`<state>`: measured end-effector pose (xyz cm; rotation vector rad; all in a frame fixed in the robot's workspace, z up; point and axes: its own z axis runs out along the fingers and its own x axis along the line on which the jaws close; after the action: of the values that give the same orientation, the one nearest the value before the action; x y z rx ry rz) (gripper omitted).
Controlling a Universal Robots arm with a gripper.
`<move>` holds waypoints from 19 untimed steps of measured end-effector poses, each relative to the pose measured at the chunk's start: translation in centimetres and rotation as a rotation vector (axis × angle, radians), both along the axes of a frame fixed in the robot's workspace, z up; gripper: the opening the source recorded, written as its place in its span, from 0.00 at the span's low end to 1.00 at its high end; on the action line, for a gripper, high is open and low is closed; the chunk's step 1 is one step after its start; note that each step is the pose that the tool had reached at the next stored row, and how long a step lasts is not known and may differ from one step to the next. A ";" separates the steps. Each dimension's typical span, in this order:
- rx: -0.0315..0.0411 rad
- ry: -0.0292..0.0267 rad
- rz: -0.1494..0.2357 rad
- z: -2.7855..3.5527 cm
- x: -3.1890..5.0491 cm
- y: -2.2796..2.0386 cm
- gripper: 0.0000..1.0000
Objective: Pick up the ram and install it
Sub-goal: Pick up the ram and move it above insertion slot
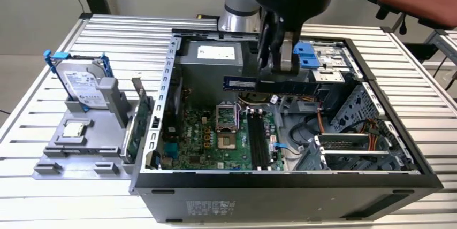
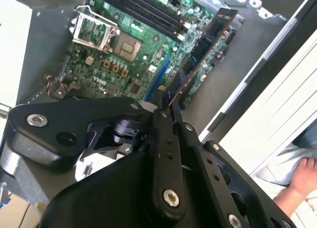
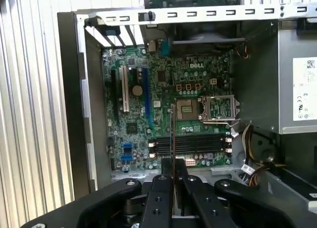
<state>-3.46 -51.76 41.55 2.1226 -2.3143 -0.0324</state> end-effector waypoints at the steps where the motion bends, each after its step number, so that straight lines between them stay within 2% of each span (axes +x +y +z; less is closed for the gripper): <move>1: 0.0000 0.0000 0.000 0.00 0.31 0.00 0.00; 8: -0.0001 0.0001 0.000 0.00 2.31 0.04 0.00; 13: -0.0001 0.0000 0.000 0.00 3.45 0.09 0.00; 19: -0.0001 0.0000 0.000 0.00 3.75 0.11 0.00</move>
<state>0.29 -51.66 41.55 2.1224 -2.3144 -0.0323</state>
